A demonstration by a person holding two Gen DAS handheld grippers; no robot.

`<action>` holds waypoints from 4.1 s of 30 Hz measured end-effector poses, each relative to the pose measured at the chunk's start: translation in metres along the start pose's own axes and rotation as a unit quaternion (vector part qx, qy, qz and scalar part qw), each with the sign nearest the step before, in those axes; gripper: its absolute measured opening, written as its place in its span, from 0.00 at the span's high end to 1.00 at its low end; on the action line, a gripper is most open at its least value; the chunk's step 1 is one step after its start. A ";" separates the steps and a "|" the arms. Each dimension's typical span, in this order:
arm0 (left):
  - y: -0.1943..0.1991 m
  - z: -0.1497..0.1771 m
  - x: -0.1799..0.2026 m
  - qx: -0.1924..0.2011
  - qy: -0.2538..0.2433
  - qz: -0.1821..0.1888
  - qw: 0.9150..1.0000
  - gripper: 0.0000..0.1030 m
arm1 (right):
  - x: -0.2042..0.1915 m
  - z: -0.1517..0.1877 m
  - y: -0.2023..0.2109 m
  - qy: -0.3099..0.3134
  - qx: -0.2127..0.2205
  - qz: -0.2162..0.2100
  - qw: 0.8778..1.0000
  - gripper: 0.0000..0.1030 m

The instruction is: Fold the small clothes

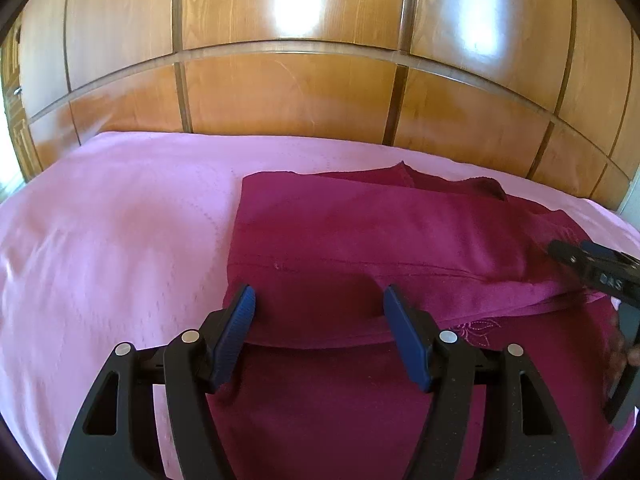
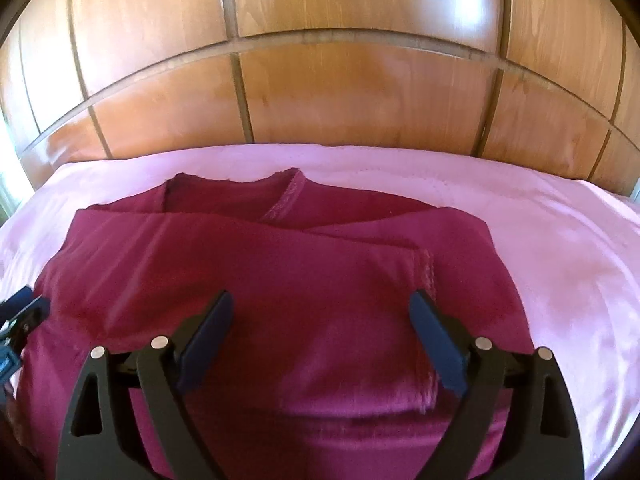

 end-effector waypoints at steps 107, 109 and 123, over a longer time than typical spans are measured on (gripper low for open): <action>0.133 0.212 -0.106 -0.272 0.095 0.280 0.916 0.45 | 0.061 0.124 0.125 -0.154 -0.119 -0.199 0.961 0.92; 0.125 0.222 -0.100 -0.280 0.090 0.288 0.911 0.45 | 0.059 0.125 0.126 -0.145 -0.119 -0.191 0.963 0.92; 0.201 0.130 -0.102 -0.138 0.135 0.436 0.879 0.97 | 0.056 0.127 0.175 -0.116 -0.119 -0.266 0.949 0.92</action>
Point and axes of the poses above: each gripper's, at about its wrist camera, not at the fingertips, and y roughly against the way its jaws point, x to its right, z to its underside, the point moved 2 cm from there along -y, roughly the way its jaws point, and after that the axes turned 1 degree about -x, right-handed, at the moved point
